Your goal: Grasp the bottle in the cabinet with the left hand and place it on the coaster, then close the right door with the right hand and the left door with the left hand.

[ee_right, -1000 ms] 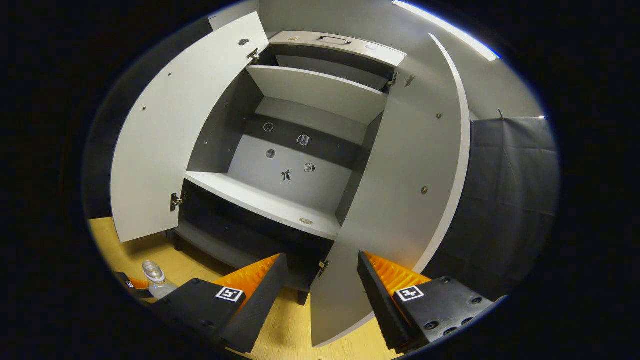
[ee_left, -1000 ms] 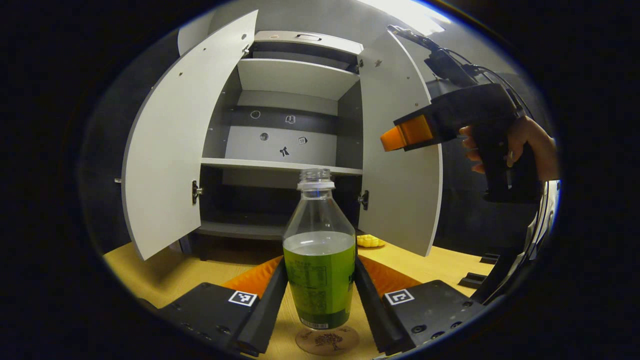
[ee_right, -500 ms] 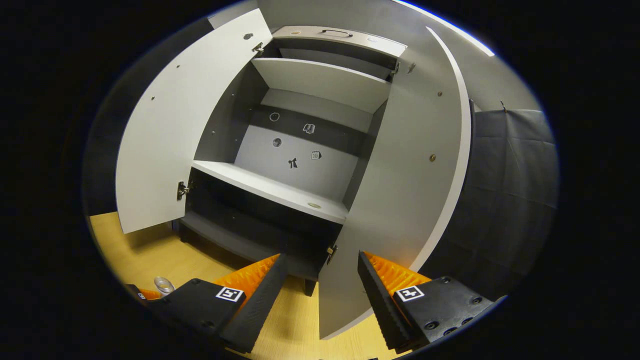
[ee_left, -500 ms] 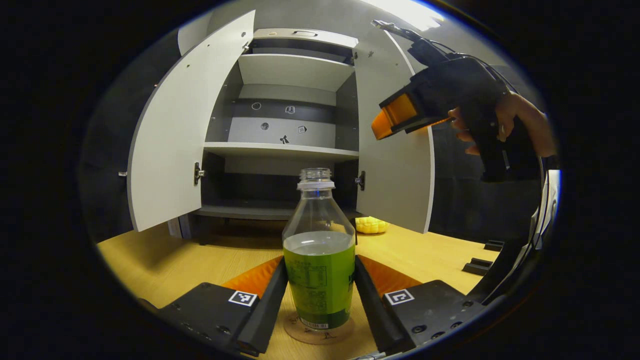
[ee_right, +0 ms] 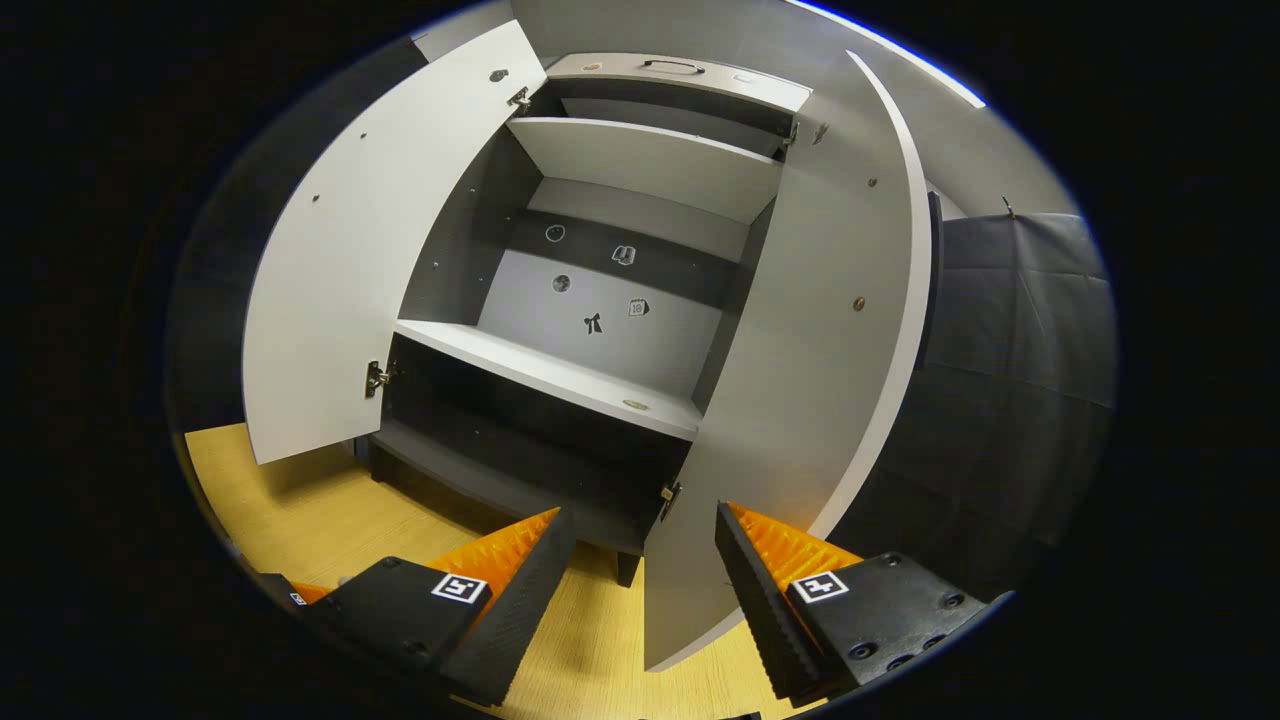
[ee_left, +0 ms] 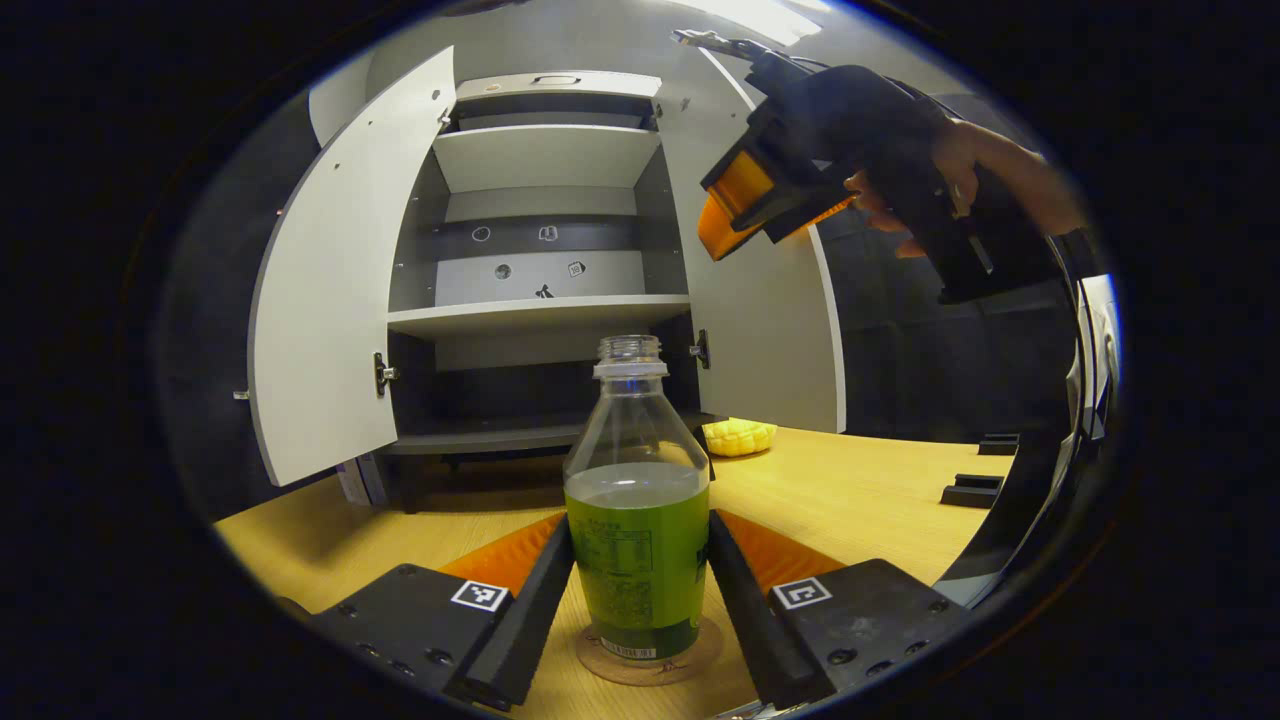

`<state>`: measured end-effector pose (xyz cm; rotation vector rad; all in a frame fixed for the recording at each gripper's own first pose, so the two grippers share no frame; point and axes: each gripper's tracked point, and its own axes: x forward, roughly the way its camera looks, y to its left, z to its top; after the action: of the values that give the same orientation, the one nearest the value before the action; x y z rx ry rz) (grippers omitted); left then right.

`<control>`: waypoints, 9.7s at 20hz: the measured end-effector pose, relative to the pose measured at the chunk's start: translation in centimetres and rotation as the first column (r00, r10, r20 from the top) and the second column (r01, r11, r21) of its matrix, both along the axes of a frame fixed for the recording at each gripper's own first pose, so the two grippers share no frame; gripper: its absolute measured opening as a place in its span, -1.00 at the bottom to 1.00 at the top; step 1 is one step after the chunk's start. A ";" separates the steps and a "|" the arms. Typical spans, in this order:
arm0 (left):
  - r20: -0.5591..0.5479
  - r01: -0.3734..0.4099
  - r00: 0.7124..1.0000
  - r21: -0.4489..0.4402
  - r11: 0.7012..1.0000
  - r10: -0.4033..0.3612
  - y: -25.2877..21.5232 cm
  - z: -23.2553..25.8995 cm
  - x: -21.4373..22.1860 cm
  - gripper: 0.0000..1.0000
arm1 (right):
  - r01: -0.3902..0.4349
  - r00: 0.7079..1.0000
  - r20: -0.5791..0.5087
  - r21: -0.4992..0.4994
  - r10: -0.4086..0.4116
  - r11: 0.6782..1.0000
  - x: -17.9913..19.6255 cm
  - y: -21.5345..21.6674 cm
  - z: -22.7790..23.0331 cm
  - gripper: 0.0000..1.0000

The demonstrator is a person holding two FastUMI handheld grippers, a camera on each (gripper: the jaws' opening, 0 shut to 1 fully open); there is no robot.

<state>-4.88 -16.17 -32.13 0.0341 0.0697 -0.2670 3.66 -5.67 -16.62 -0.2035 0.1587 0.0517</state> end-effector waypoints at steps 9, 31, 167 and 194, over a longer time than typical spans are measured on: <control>-0.012 -0.020 1.000 -0.001 1.000 0.020 1.0 1.6 1.1 0.92 | 0.017 0.999 0.029 -0.004 -0.017 1.000 -0.5 -1.4 2.2 0.89; 0.058 0.035 0.998 -0.084 0.996 -0.030 13.4 28.3 4.8 0.92 | 0.269 0.943 0.164 0.140 -0.291 0.953 -4.9 -9.4 16.9 0.90; 0.093 -0.214 0.969 -0.128 0.968 0.227 18.7 36.1 11.2 0.85 | -0.237 0.971 0.121 0.329 0.208 0.914 4.8 -1.5 15.8 0.92; 0.074 -0.209 0.974 -0.096 0.973 0.216 17.6 35.6 11.2 0.85 | -0.214 0.977 0.088 0.336 0.196 0.917 3.8 -1.3 15.3 0.93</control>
<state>6.33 1.44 3.43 -0.0496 -0.0225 -0.0539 7.47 -7.00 -1.36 0.1296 0.0728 0.2815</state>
